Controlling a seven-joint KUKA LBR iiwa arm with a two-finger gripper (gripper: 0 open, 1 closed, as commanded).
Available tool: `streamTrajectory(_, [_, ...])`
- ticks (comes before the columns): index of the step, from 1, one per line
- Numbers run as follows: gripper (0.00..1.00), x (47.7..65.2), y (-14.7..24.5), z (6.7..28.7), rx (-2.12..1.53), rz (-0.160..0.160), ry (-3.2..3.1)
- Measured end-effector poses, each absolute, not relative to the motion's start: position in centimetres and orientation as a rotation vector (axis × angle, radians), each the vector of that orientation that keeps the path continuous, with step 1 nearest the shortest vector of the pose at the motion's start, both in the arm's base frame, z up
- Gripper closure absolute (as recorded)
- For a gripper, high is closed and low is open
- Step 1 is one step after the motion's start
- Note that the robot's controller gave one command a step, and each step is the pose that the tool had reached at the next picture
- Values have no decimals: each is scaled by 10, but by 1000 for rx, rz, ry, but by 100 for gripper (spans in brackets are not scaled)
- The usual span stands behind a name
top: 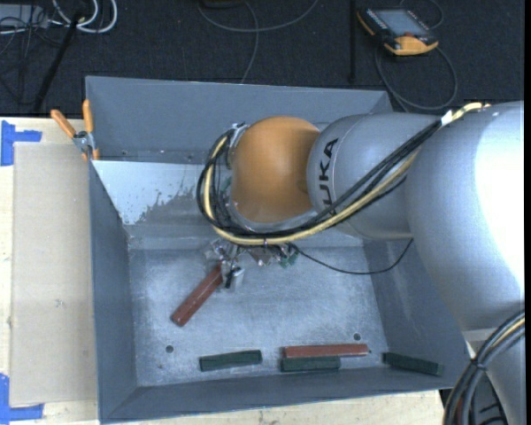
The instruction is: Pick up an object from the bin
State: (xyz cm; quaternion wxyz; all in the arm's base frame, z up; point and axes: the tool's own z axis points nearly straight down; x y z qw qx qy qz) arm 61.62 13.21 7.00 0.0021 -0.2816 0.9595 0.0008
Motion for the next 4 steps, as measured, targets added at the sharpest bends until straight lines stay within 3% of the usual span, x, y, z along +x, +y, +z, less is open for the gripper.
streamTrajectory(1, [100, 611, 224, 70, -1603, 5, 2697])
streamTrajectory(2, [100, 620, 242, 237, -1662, -1, 2652])
streamTrajectory(3, [100, 522, 213, 199, -1792, 6, 2590])
streamTrajectory(4, [100, 506, 194, 157, -1407, 2, 2812])
